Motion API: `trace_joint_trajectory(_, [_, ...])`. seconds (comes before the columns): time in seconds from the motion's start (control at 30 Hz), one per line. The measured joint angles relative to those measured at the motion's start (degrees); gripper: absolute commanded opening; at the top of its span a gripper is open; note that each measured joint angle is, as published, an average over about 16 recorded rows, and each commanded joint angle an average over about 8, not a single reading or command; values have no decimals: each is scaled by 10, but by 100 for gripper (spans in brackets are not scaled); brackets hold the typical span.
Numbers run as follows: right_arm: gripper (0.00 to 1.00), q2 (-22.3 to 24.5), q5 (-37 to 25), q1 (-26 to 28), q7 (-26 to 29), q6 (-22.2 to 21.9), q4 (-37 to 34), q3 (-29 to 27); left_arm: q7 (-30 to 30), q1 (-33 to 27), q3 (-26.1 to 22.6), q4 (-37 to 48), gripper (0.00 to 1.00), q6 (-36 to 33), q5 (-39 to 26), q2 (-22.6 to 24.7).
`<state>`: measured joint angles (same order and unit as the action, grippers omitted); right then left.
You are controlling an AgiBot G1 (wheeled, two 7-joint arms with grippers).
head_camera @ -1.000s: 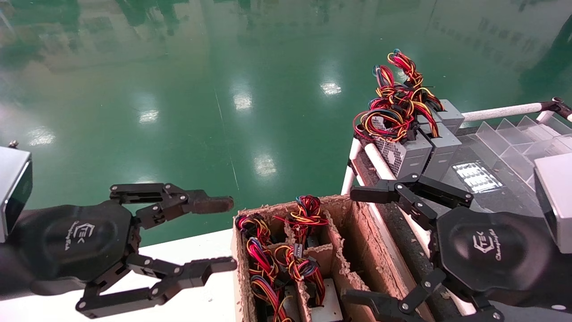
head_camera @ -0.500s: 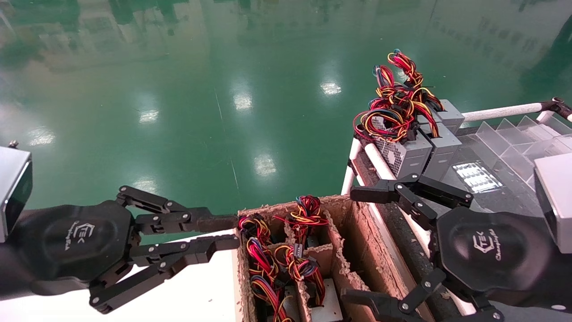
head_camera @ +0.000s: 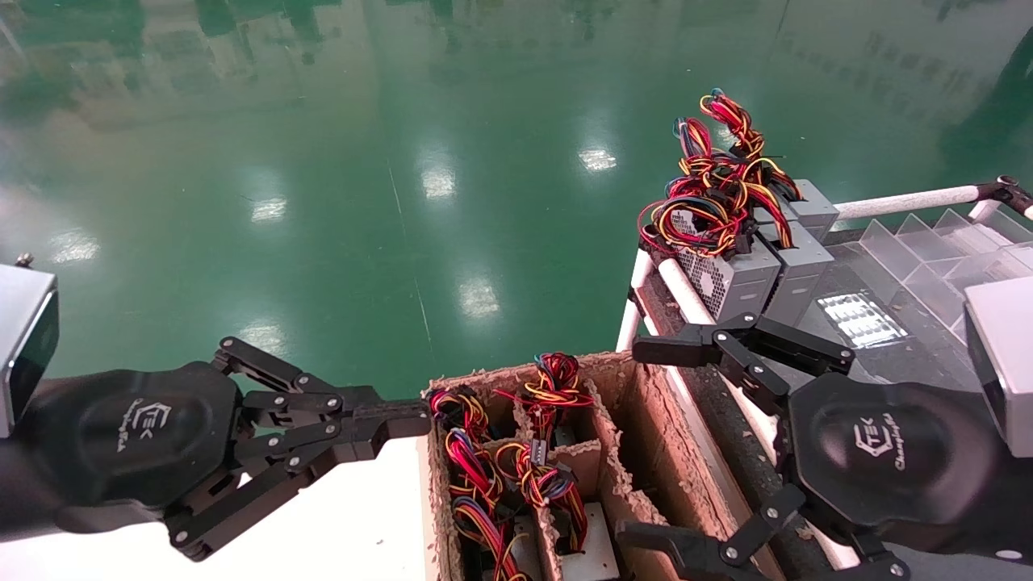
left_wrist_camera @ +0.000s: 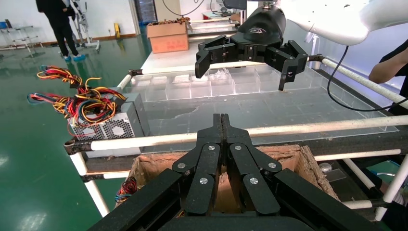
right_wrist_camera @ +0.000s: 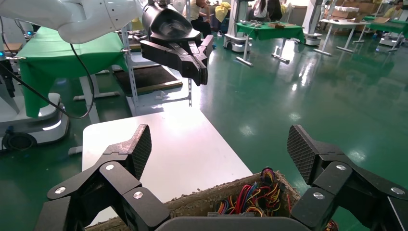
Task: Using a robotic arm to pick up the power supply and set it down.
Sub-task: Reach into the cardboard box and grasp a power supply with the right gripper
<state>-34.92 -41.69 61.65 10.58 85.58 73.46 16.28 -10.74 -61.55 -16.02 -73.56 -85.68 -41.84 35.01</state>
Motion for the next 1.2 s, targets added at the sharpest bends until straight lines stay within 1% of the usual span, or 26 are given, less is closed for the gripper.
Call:
trace_joint_trajectory(0.13, [100,0,0,0,0,0,0,0,0,0,0,0,92,0,0,0])
trace_joint_trajectory(0.17, [100,0,0,0,0,0,0,0,0,0,0,0,100,0,0,0])
trace_joint_trajectory(0.57, [100,0,-2,1,2,-2,-1,1,0,0,0,0,100,0,0,0])
trace_joint_trajectory(0.83, [100,-2,-16,6,12,-10,-9,8,0,0,0,0,100,0,0,0])
trace_joint_trajectory(1.0, [100,-9,-43,16,28,-21,-19,24,0,0,-1,1,100,0,0,0])
trace_joint_trajectory(1.2, [100,-30,-98,36,54,-38,-31,55,1,0,-1,1,100,0,0,0])
